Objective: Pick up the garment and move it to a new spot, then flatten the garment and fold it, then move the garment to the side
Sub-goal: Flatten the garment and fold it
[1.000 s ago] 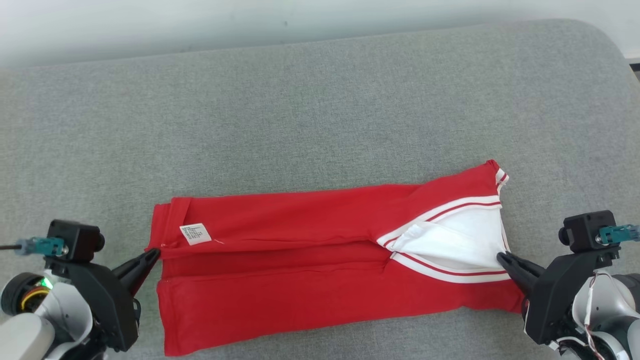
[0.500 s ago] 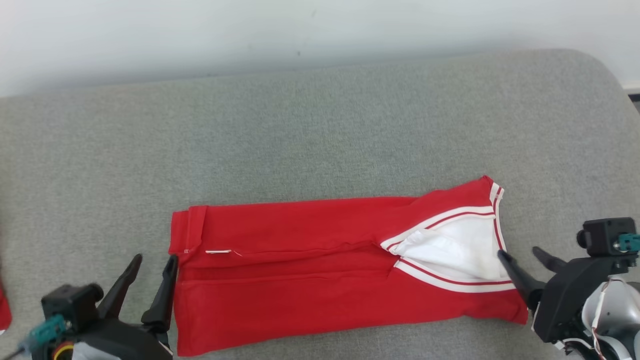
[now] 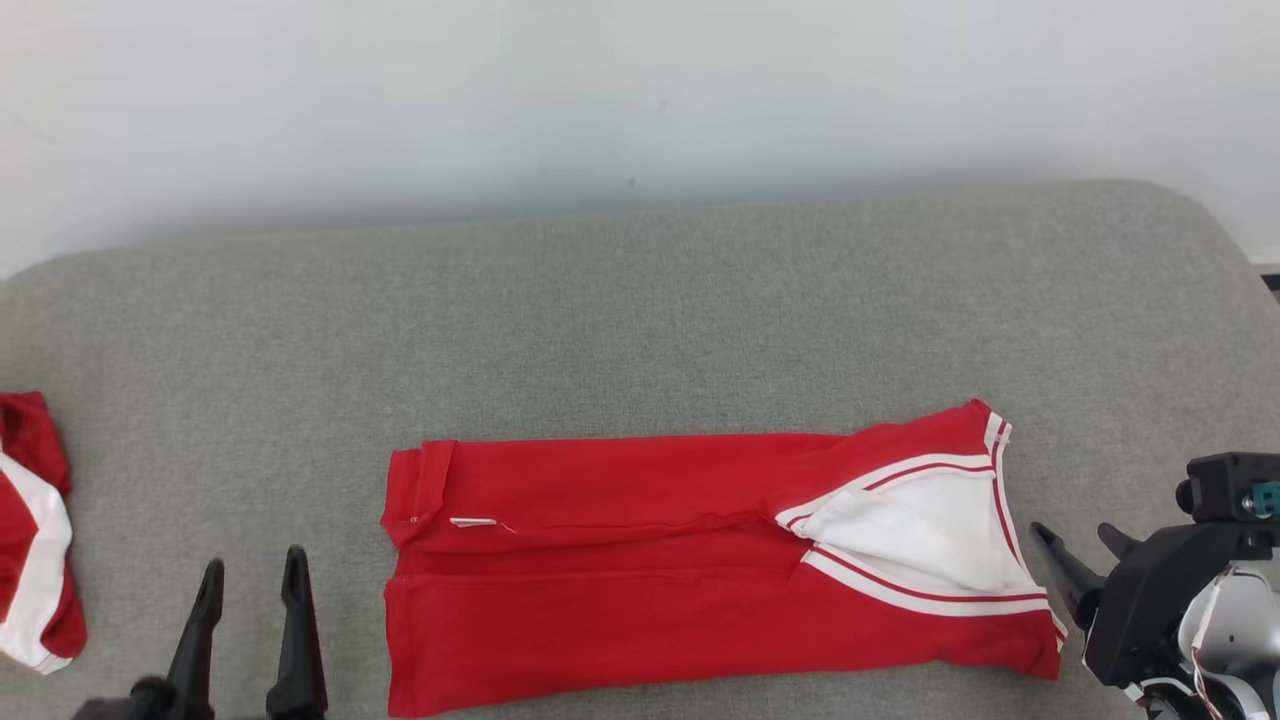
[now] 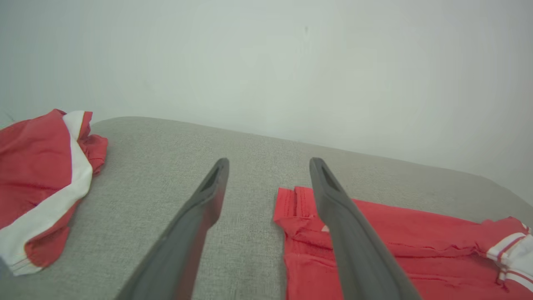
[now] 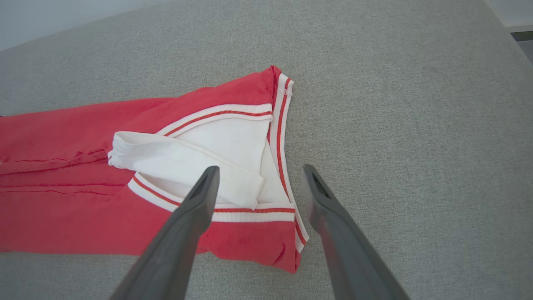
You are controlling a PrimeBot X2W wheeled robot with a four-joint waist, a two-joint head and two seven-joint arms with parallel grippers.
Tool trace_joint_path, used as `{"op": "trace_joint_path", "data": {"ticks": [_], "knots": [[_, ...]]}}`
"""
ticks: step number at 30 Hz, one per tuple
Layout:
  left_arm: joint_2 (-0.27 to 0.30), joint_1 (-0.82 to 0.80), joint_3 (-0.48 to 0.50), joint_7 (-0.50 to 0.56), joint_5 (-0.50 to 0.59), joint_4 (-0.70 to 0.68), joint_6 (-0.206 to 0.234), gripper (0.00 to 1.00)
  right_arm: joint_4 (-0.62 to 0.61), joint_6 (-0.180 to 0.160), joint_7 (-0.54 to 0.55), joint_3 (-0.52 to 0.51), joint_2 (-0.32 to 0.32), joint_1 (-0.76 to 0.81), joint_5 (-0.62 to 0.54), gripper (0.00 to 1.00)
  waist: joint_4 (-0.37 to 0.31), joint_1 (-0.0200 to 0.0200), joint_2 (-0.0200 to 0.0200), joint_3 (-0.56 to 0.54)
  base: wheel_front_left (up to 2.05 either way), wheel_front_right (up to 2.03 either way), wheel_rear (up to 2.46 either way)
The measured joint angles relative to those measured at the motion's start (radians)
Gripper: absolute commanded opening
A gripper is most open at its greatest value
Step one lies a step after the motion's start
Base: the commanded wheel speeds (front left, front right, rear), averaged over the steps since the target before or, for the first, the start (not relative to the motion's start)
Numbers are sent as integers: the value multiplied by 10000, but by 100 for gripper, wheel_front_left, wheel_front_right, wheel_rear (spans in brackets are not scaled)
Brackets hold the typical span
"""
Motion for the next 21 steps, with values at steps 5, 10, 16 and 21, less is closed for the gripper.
{"op": "trace_joint_path", "data": {"ticks": [5,10,16,21], "knots": [[-965,690,1147,0,1221,-138,-798,100,713,0,-326,2,-4,-435,-52,100,82,0,0,-117,0,0,0],[-1452,981,1787,0,1921,12,-1275,100,1708,0,-671,-71,-8,-914,-244,100,122,1,0,16,0,0,0],[-1687,940,2150,0,2217,-4,-1513,100,3055,0,-1114,-134,-23,-1687,-393,100,224,1,0,359,0,0,0],[-1732,709,2265,0,2364,-82,-1569,100,4067,0,-1540,-4,63,-2246,-468,100,365,2,1,740,0,0,0]]}}
